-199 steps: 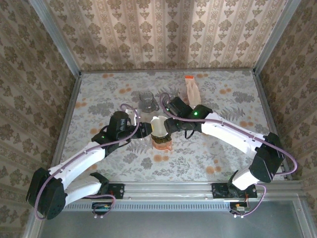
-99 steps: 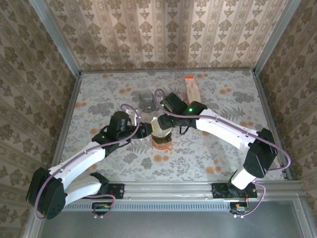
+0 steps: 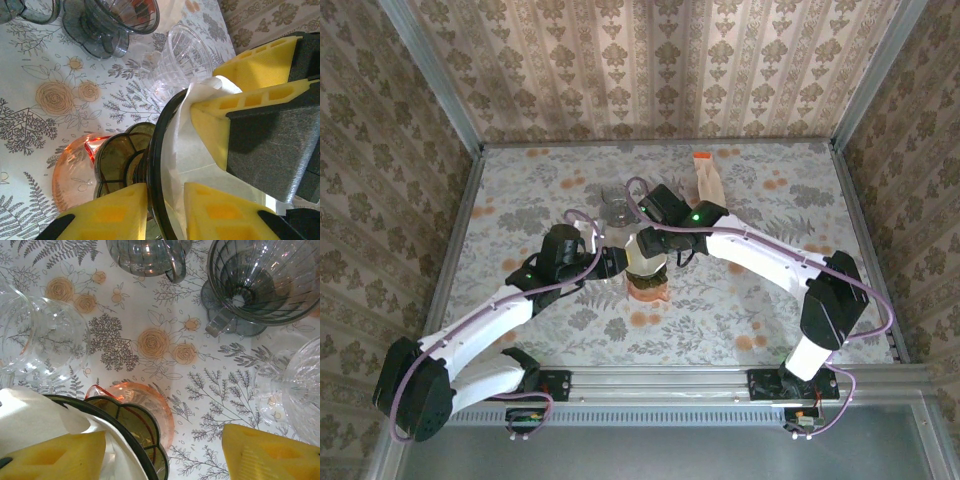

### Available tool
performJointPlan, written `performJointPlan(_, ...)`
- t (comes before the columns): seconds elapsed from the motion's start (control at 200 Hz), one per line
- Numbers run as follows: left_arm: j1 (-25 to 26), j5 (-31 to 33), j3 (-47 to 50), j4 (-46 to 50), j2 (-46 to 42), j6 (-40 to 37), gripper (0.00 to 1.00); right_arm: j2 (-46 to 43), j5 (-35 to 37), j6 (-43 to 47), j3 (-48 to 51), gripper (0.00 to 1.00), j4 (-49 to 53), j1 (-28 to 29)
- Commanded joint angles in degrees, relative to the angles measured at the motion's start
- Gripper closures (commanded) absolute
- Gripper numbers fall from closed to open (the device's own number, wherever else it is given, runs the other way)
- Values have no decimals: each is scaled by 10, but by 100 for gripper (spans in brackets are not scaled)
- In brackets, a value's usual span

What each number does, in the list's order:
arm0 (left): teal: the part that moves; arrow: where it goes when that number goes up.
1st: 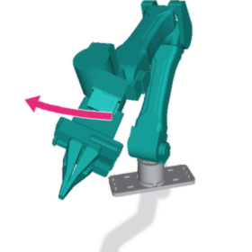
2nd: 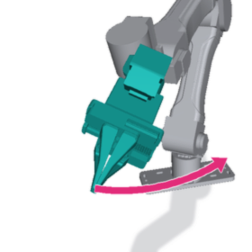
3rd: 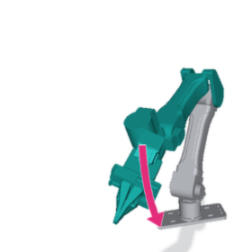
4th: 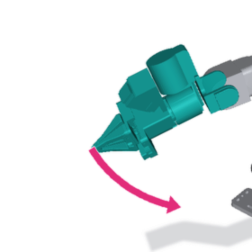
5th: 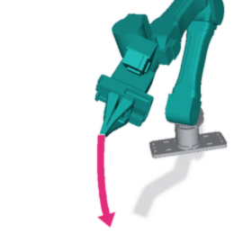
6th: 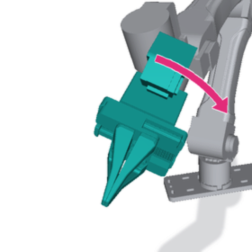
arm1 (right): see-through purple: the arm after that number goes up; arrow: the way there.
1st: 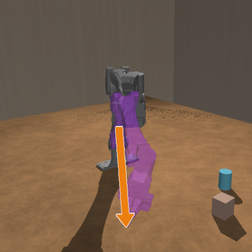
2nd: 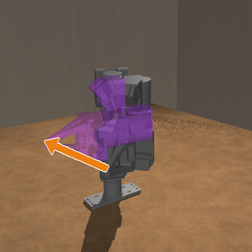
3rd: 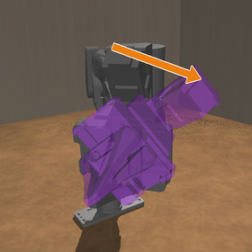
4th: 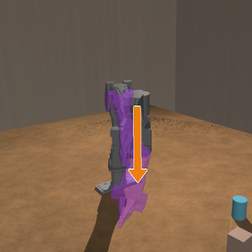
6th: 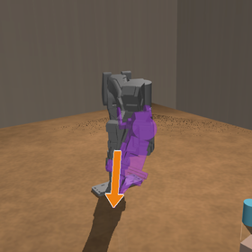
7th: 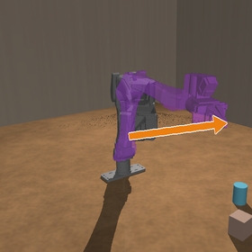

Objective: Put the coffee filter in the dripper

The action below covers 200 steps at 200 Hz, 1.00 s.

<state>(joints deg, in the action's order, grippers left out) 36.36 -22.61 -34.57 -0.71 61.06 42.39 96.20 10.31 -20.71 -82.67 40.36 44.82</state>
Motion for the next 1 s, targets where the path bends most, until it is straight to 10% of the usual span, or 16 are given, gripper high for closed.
performJointPlan(0.0, 3, 0, -8, 13, 7, -3, 73, 6, 16, -5, -14, 34, -13, -5)
performJointPlan(0.995, 3, 9, -27, 12, -12, 10, 41, -161, 13, -41, 103, 23, -52, -6)
